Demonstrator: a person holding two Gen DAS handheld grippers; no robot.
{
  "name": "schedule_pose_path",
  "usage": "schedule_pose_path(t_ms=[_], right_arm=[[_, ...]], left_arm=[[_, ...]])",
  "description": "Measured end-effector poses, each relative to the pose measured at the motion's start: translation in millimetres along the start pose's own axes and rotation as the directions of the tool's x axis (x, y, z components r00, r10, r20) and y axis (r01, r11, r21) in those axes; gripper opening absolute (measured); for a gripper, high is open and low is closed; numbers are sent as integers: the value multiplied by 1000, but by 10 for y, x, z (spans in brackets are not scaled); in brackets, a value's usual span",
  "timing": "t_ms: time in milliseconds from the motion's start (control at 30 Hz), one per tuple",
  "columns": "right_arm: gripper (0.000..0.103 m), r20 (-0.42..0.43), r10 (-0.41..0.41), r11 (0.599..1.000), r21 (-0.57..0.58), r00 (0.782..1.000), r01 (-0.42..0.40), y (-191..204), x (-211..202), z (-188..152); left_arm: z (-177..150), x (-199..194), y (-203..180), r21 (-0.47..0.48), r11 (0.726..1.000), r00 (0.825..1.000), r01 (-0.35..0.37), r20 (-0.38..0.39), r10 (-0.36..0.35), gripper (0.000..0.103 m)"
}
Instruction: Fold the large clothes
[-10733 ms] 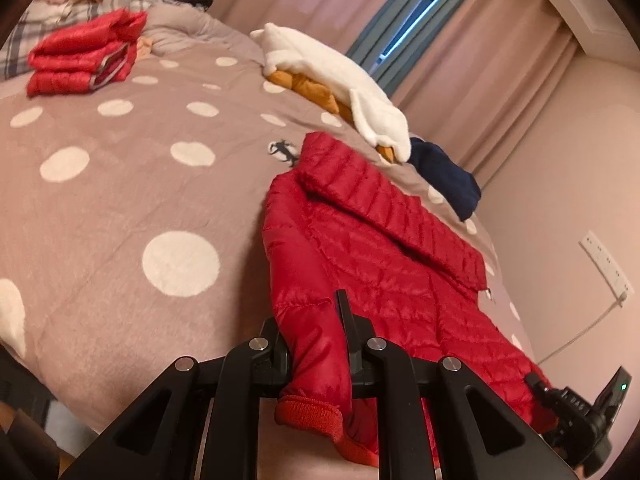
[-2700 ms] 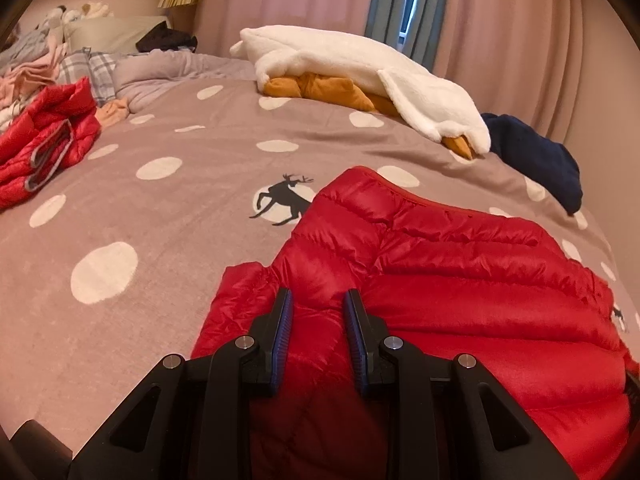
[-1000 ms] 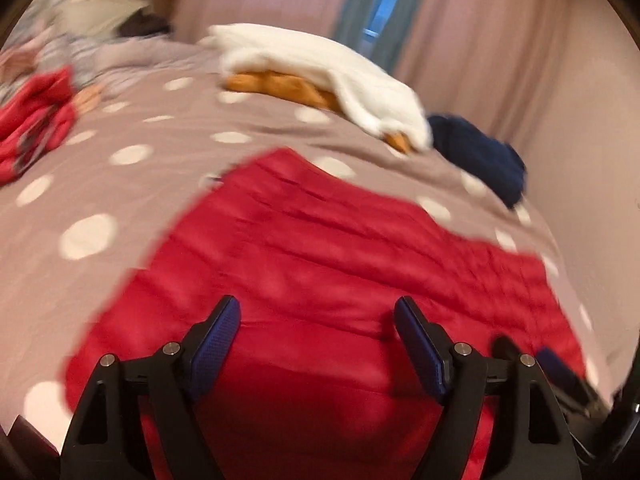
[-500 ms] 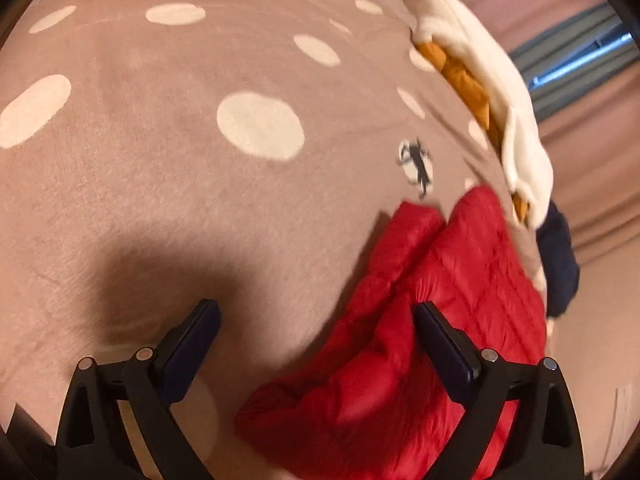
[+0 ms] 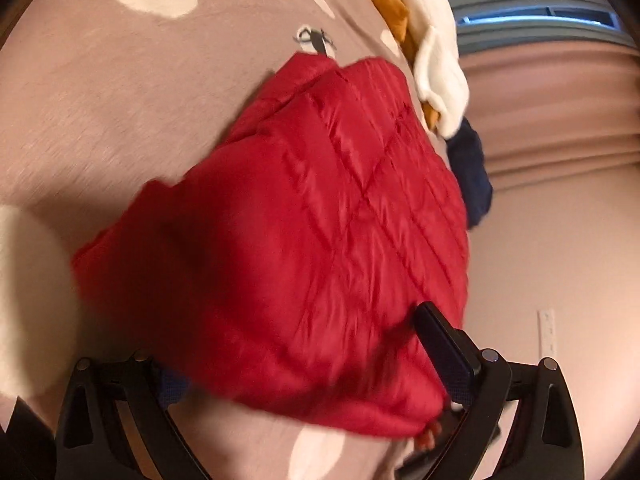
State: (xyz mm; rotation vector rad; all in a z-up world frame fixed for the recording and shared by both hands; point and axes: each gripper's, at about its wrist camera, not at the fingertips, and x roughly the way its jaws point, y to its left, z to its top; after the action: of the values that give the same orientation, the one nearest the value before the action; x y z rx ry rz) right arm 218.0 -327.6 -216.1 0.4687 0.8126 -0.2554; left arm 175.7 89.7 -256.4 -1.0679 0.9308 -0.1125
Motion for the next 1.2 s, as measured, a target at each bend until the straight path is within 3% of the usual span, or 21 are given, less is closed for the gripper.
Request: schedule_pose_path(t_ms=[167, 533, 800, 1033, 1100, 1200], right_arm=[[102, -7, 6, 1000, 10, 1000, -6, -48, 15, 7], [102, -18, 6, 1000, 22, 1000, -6, -69, 36, 6], [102, -24, -3, 1000, 10, 1000, 3, -45, 36, -2], [97, -38, -7, 998, -58, 999, 5, -42, -18, -92], [91, -81, 51, 998, -21, 995, -53, -112, 56, -89], [84, -119, 145, 989, 26, 982, -143, -185, 130, -62]], left_arm=[[34, 96, -98, 4, 1000, 995, -30, 96, 29, 97], [110, 89, -58, -26, 1000, 990, -17, 141, 20, 97], [138, 164, -129, 4, 998, 975, -67, 213, 65, 97], [106, 227, -190, 78, 985, 937, -154, 327, 120, 74], [117, 191, -137, 54, 991, 942, -121, 320, 98, 67], [176, 120, -8, -21, 1000, 963, -7, 269, 13, 53]])
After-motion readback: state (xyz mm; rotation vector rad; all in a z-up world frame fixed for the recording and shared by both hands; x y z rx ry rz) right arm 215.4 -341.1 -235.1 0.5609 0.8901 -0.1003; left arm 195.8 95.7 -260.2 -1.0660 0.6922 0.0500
